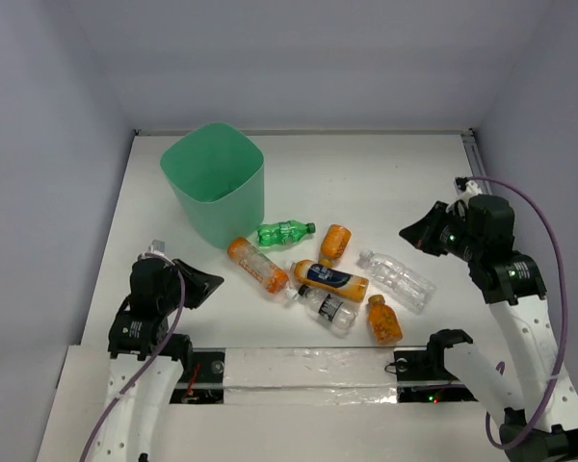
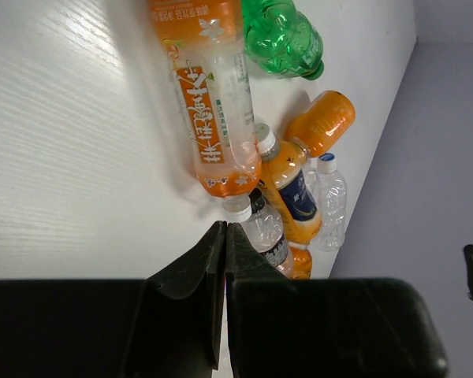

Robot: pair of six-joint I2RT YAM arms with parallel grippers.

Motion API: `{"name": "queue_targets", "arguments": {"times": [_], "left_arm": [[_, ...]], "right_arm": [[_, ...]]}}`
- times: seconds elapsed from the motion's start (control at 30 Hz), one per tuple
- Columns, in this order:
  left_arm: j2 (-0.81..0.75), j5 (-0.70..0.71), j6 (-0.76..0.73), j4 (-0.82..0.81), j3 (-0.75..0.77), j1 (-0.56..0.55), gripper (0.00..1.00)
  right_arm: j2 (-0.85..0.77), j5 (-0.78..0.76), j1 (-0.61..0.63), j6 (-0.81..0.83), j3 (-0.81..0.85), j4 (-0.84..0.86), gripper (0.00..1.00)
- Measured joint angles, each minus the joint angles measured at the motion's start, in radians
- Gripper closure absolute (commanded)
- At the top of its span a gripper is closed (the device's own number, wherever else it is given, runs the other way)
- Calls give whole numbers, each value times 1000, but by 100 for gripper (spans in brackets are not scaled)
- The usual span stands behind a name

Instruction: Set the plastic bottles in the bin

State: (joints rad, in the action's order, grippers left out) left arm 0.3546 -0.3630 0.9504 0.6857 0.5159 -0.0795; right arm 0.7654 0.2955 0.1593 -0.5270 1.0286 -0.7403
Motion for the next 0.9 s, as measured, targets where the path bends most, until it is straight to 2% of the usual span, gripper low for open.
{"name": "queue_targets", "arguments": {"times": [0.13,0.27,0.33,0.47,0.5,0.53,0.57,0.63,0.67,0.7,0.77,0.83,0.9], "left_arm": [[31,16,10,-37,-17,-23,100],[84,95,64,-86,-33,-145,100],[134,181,120,-121,-32,-292,100],[294,381,274,-179,-14,-655,100],[345,425,319,-192,-6,-725,97],[389,461,359,-205,1,-772,89],[435,494,396,-218,9,-809,71],[518,558,461,-239,20,-843,50],[539,583,483,-241,25,-845,32],[552,613,504,-244,31,-846,24],[564,658,534,-247,49,-846,13],[577,689,557,-257,71,-840,12],[601,711,575,-280,84,-830,11]], "right_arm": [[-13,0,7,0,-90,-32,100],[-18,0,16,0,-127,-38,100],[-14,0,19,0,-128,-36,100],[8,0,26,4,-127,-34,100],[14,-1,27,7,-127,-34,99],[19,-1,27,9,-127,-34,96],[23,-1,28,11,-127,-34,83],[23,-3,32,17,-126,-34,67],[22,-2,34,25,-127,-34,53],[19,0,36,30,-127,-35,48],[14,1,39,42,-127,-35,37],[7,6,39,49,-128,-34,31],[2,17,39,55,-129,-34,30]]}}
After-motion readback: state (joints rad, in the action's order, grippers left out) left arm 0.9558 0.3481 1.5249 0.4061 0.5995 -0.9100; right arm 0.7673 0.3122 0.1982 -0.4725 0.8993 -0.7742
